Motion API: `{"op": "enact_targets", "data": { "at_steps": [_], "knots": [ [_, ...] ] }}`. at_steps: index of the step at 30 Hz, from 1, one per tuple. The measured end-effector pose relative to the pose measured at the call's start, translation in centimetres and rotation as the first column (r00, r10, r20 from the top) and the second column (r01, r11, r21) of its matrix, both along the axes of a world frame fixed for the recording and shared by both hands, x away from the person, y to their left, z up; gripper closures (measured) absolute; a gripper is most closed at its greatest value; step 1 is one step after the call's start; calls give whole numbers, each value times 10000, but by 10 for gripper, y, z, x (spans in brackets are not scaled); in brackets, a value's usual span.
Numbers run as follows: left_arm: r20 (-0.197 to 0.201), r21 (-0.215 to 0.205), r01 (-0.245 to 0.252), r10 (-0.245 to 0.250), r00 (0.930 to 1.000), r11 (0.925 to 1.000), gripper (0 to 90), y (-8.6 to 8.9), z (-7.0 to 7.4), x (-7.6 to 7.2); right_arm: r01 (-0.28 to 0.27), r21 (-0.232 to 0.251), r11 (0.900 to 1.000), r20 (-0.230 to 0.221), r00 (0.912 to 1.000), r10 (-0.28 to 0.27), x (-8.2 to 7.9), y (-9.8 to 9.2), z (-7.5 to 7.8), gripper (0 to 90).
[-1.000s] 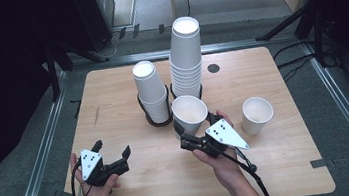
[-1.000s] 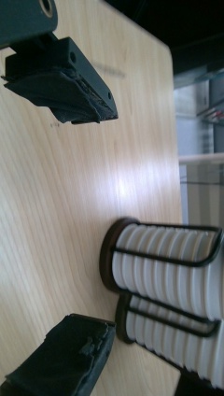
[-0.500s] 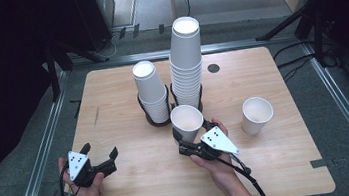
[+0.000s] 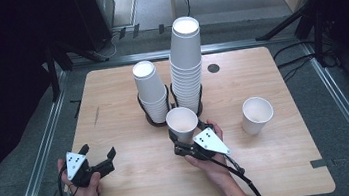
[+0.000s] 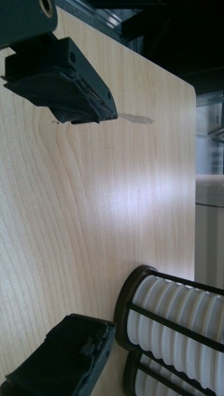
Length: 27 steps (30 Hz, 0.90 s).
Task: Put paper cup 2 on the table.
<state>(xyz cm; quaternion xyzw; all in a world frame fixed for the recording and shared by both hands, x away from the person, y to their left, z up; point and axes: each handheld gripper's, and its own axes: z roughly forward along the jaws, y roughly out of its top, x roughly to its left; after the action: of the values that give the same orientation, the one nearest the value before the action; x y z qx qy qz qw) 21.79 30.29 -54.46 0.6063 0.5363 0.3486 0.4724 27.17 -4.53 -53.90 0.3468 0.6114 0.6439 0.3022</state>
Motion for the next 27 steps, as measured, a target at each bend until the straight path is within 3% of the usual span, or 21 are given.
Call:
{"op": "enact_targets", "data": {
  "at_steps": [7, 16, 27],
  "knots": [
    [-15, -46, -10, 10, 10000, 10000, 19, 0, -1, 0, 74, -183, 9998, -165, 9998, -77, 2, 0, -2, 153],
    [-45, -153, -18, 17, 10000, 9999, 19, 1, -1, 1, 2, -971, 9953, -117, 9999, -14, 1, 3, -7, 153],
    [-91, -206, -18, 16, 10000, 9998, 19, 1, -1, 1, 37, -1383, 9904, -214, 9997, -68, -1, 4, -9, 150]
  ]
}}
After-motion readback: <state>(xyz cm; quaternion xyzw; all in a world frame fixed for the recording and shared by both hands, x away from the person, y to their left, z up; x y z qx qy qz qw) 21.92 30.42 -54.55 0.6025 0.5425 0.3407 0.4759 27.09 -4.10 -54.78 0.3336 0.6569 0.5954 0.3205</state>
